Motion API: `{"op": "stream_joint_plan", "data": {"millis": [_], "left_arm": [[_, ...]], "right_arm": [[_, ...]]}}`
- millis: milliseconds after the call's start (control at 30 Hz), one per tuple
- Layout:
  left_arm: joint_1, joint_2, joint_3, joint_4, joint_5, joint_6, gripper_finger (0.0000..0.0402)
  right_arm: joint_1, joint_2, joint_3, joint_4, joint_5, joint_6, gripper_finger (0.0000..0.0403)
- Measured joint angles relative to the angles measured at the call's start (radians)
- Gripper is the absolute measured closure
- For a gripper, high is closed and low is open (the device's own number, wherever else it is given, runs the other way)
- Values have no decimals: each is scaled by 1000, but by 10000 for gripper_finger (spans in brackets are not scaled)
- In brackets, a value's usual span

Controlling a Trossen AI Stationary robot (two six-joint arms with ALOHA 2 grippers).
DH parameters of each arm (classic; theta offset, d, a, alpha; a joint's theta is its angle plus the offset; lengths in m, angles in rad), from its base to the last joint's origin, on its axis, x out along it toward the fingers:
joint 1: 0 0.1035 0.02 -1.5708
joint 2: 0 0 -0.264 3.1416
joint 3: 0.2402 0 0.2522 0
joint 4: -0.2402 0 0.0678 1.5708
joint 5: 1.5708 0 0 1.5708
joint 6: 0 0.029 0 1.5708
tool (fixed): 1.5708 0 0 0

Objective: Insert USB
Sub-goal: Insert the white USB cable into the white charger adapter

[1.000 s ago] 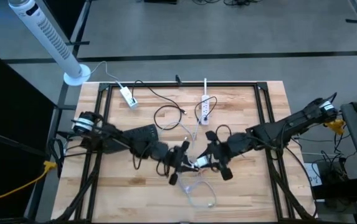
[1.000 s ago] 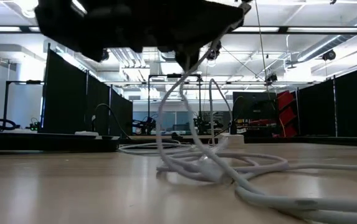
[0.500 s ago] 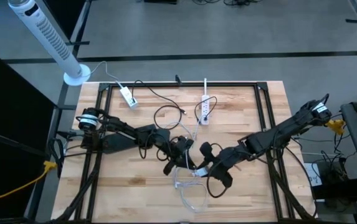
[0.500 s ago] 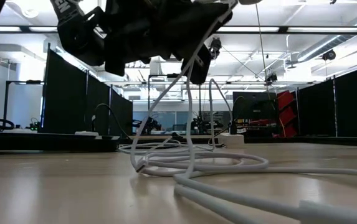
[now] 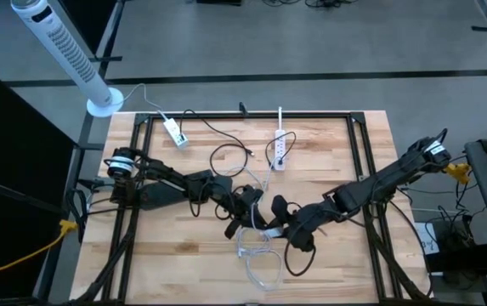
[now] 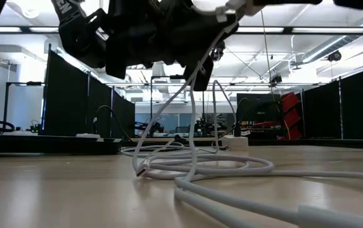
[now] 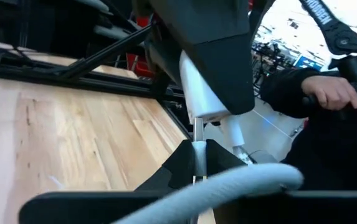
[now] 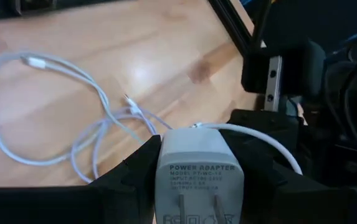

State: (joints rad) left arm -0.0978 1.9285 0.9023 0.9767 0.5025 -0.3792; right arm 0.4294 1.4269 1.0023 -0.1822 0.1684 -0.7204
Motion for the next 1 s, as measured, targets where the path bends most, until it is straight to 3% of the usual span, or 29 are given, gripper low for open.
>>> {"op": "stream_joint_plan", "data": {"millis": [500,1000], "left_arm": [[1,0,-1,-16,-70,-68,383],[-3,0,-1,16,4,-43,383]], "right_arm": [[-8,13,2,-71,17,61,262],[-17,8,1,-19,-2,28,262]]}}
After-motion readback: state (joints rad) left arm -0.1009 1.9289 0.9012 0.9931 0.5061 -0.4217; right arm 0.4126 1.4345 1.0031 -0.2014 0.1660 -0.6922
